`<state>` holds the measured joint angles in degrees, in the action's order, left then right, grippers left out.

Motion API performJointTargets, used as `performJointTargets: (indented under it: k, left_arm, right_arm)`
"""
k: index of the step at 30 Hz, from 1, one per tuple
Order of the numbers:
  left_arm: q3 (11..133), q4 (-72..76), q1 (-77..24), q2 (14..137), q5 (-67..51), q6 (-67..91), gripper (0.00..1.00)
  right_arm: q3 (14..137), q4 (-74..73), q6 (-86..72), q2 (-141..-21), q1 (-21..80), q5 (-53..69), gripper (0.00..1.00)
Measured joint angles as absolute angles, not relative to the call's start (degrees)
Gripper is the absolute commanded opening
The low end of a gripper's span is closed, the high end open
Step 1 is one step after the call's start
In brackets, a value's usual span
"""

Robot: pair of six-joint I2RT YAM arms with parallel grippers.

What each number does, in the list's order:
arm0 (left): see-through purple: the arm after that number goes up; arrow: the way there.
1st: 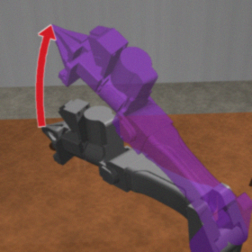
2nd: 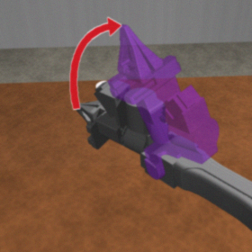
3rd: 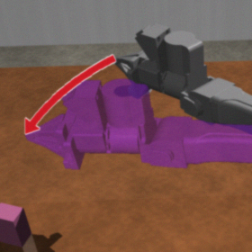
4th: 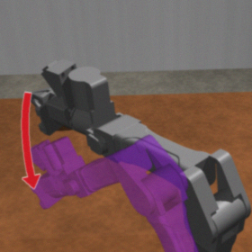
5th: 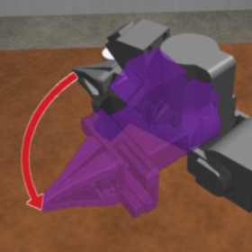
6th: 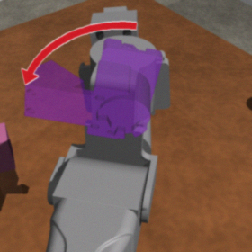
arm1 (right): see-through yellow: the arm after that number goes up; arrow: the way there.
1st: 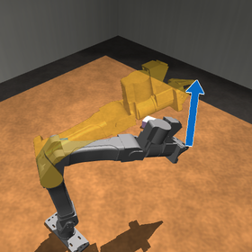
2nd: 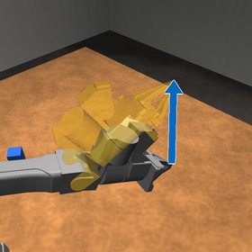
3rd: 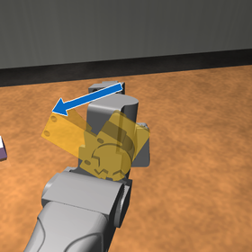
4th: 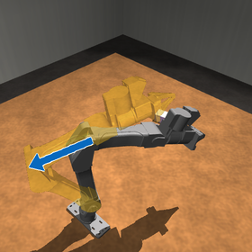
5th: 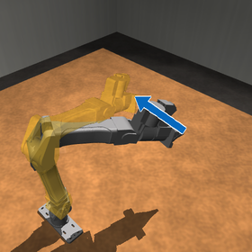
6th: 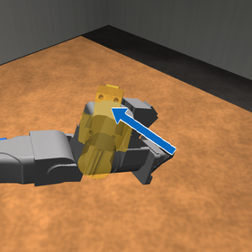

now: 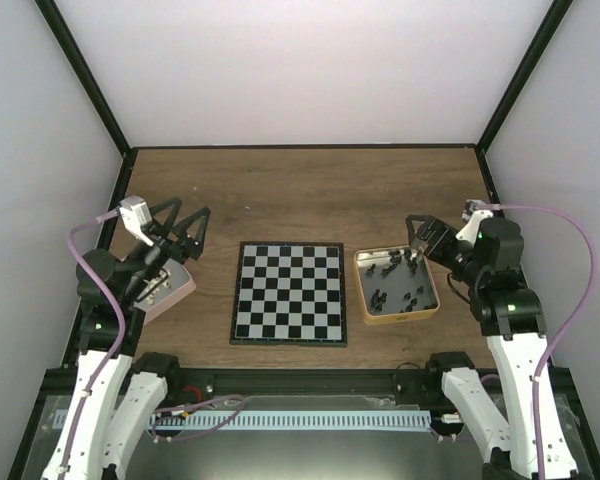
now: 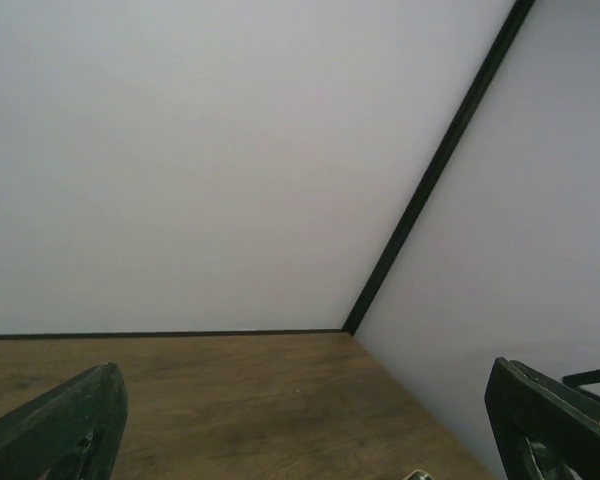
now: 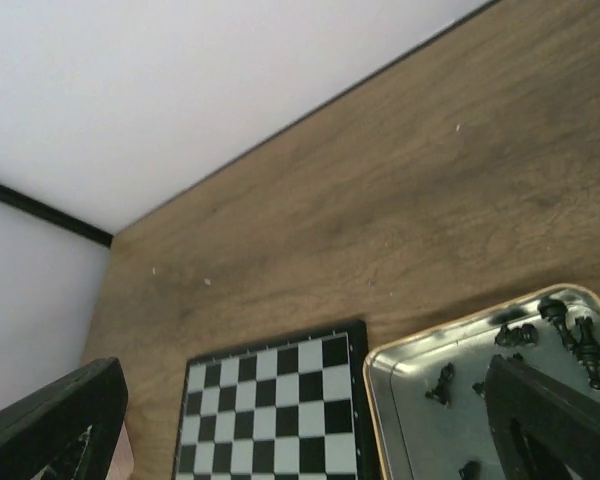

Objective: Set up the chess pieces on the board
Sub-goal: Pick up the chess piece from the storage box.

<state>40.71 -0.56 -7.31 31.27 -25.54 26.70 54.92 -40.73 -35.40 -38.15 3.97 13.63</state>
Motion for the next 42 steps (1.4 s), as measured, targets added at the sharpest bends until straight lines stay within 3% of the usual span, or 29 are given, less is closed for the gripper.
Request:
performJointTargets:
  k: [5, 11, 13, 18, 22, 27, 34, 42]
  left_arm:
    - [37.4, 10.1, -7.1, 32.8, -31.0, 29.7, 1.00]
    - [38.0, 21.0, -7.1, 41.8, -32.8, 31.2, 1.00]
    - [39.4, 22.7, -7.1, 46.0, -33.5, 31.1, 1.00]
    - [40.4, 23.1, -7.1, 51.2, -34.1, 30.2, 1.00]
    - [40.4, 24.4, -7.1, 50.5, -34.2, 29.5, 1.00]
    - [40.3, 24.7, -7.1, 48.6, -34.0, 27.8, 1.00]
    - [40.3, 24.0, -7.1, 47.2, -33.3, 25.1, 1.00]
    - [40.3, 22.6, -7.1, 46.8, -30.7, 24.7, 1.00]
  right_arm:
    - [52.1, -40.9, -30.9, -41.1, 3.9, 18.8, 0.85]
    - [49.3, -42.2, -29.0, -47.0, 3.8, 21.8, 0.53]
    - [48.9, -42.6, -28.6, -48.8, 3.8, 21.8, 0.49]
    - [48.1, -46.1, -27.4, -50.7, 4.7, 20.8, 0.48]
    - [47.3, -48.3, -27.7, -53.8, 6.7, 18.3, 0.53]
    - [45.9, -48.4, -30.2, -61.3, 14.2, 13.1, 0.52]
    - [45.2, -48.4, -35.2, -70.0, 23.0, 5.1, 0.39]
    - [44.8, -48.4, -39.5, -74.6, 25.5, -0.8, 0.29]
